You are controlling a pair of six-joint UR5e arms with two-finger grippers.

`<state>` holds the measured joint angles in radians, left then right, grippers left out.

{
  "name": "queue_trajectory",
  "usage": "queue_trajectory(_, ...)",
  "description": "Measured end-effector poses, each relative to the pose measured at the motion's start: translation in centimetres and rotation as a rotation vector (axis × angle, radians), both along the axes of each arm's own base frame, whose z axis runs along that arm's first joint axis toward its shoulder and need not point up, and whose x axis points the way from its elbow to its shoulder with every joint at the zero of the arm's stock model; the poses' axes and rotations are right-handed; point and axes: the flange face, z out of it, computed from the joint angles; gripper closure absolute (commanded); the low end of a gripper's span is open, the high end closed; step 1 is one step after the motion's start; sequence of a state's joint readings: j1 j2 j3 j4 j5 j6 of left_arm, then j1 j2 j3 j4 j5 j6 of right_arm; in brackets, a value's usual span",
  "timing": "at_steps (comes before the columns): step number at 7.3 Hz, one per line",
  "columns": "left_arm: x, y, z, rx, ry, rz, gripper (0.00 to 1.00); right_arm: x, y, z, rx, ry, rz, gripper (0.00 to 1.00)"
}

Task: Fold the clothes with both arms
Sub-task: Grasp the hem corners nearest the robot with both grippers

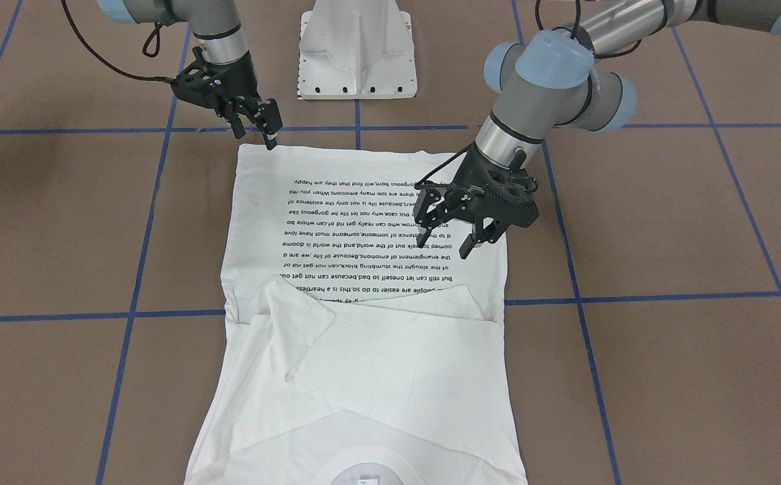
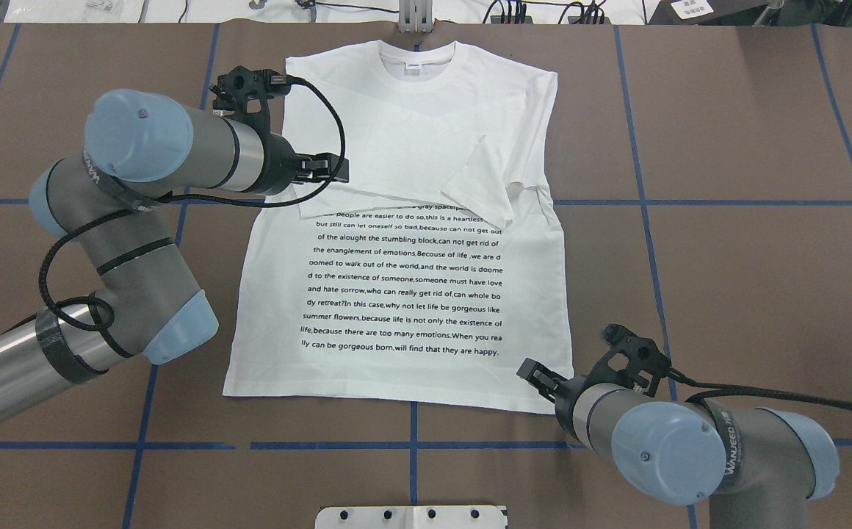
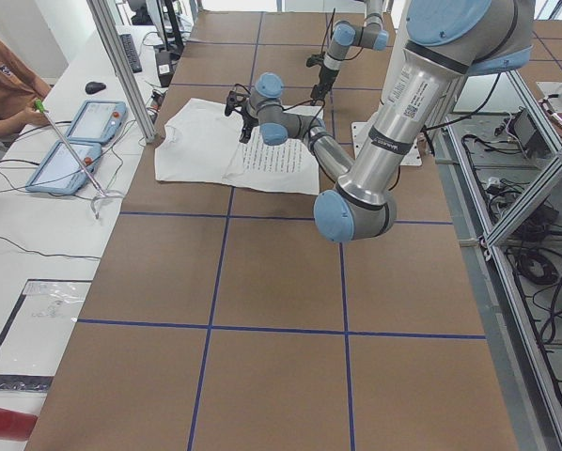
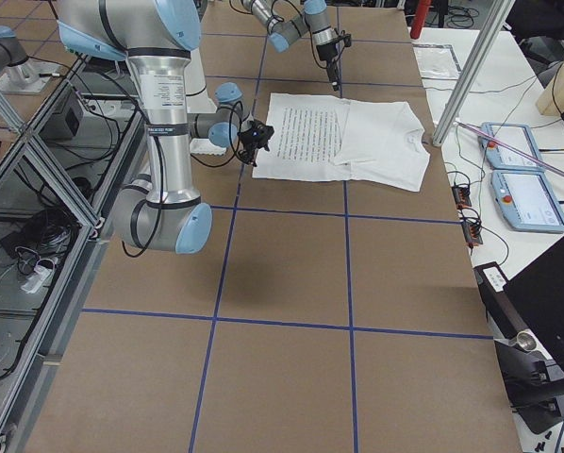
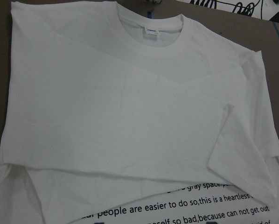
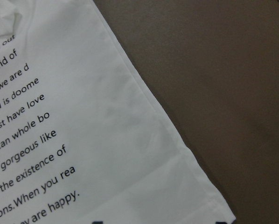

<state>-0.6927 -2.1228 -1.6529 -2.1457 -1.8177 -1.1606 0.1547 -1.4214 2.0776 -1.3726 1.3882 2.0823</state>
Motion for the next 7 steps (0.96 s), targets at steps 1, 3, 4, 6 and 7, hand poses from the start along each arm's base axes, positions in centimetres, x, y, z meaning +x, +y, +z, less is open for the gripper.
queue_trajectory(1, 0.0, 0.0, 0.1, -0.001, -0.001, 0.0, 0.21, -0.3, 0.6, 1.2, -0.022, 0.016, 0.016, 0.18)
queue_trajectory(3, 0.1, 0.1, 0.2, -0.005, 0.0, 0.001, 0.21, -0.8, 1.3, 3.2, -0.059, 0.043, 0.026, 0.29)
queue_trajectory(4, 0.1, 0.1, 0.2, -0.007, 0.0, 0.0, 0.21, -0.9, 1.5, 3.7, -0.077, 0.045, 0.025, 0.46)
queue_trajectory(6, 0.2, 0.1, 0.3, -0.01, -0.002, 0.0, 0.21, -1.0, 1.7, 3.7, -0.103, 0.039, 0.022, 1.0)
queue_trajectory(7, 0.2, 0.1, 0.4, -0.011, -0.002, 0.0, 0.21, -1.0, 1.7, 3.7, -0.107, 0.037, 0.023, 1.0)
